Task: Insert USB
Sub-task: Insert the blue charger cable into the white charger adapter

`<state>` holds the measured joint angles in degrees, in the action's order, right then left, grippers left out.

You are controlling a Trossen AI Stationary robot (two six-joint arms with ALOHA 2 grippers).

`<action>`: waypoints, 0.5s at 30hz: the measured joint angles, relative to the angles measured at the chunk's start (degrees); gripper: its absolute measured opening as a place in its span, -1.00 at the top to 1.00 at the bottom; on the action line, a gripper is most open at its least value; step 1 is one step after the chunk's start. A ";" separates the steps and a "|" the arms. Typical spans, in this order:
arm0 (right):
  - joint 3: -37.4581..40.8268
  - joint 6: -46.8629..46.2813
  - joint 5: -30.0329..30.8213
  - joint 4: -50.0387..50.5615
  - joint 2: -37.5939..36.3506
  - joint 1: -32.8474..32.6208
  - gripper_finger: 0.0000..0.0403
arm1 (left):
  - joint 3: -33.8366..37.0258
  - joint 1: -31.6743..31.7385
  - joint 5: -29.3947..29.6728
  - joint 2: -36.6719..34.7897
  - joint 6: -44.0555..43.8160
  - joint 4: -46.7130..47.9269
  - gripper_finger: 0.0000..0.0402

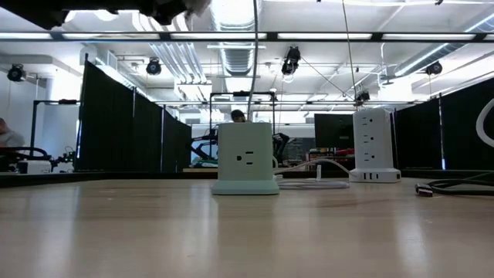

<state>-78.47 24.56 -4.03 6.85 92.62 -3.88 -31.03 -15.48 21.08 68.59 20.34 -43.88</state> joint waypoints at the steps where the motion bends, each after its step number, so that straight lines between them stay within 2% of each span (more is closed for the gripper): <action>1: -0.10 0.00 -0.03 -0.77 0.01 0.00 0.99 | 0.00 0.02 -0.24 0.47 0.02 -0.96 0.04; 15: 0.02 -2.05 0.46 2.14 0.21 0.01 0.99 | 0.00 0.10 -0.24 3.29 0.15 -2.86 0.04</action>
<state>-78.45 22.51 -3.57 8.99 92.83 -3.87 -31.03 -15.38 20.84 71.88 20.49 -46.74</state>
